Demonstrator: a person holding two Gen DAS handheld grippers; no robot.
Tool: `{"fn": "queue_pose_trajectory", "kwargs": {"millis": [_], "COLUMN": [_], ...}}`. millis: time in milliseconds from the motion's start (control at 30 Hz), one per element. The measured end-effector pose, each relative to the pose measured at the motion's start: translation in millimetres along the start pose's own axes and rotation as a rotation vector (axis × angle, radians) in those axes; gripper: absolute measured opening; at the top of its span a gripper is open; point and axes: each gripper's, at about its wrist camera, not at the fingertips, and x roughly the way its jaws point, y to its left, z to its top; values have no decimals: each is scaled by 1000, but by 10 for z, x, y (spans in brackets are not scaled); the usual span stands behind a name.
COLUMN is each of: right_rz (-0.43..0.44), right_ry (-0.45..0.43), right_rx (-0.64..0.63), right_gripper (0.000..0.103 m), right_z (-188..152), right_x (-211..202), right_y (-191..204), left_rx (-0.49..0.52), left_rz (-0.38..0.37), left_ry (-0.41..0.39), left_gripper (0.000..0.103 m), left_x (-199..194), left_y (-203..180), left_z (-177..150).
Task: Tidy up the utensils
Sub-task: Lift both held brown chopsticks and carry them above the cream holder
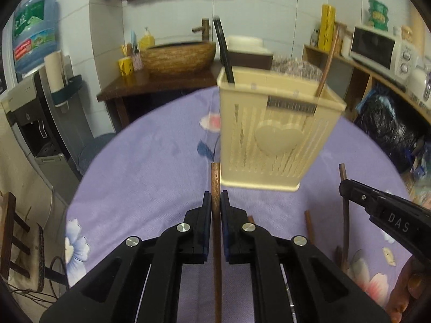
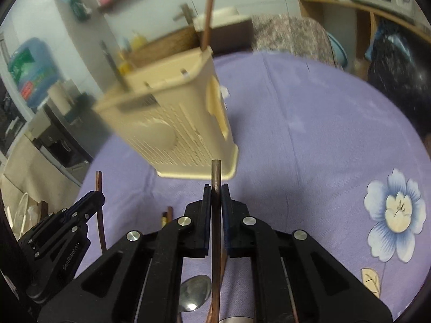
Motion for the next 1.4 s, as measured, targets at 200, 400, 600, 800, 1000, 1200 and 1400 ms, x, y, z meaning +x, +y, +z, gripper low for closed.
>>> {"fn": "queue_pose_trajectory", "kwargs": {"millis": [200,400,600,800,1000,1200,1400], "right_rz": [21,14,24,30,36,45,60], "right_ry": [-185,-277,-295,-300,-309,-320,-339], "right_rx": [-108,-181,-199,-217,-230,-240,-244], "right_gripper": [8,8,8,8,8,8,8], "right_z": [100,123,150,120,91,99,163], "right_x": [-598,-997,-1144,-1194,-1228,-1284,-1373], "right_y": [136,238,256,268,273,275,280], "left_rx": [-10,-18,-26,-30,-36,-38,-47], "left_rz": [-1,-12,-17,-14,-16,-25,-40], "left_ry": [-121,-185,-205,-212,-225,-245,-270], "left_gripper": [9,9,9,8,8,8,9], "left_x": [-470,-723,-806,-816,-862,-944,-1033], "left_y": [81,91,99,105,140,175,217], "left_z": [177,244,265,250,255,275,387]}}
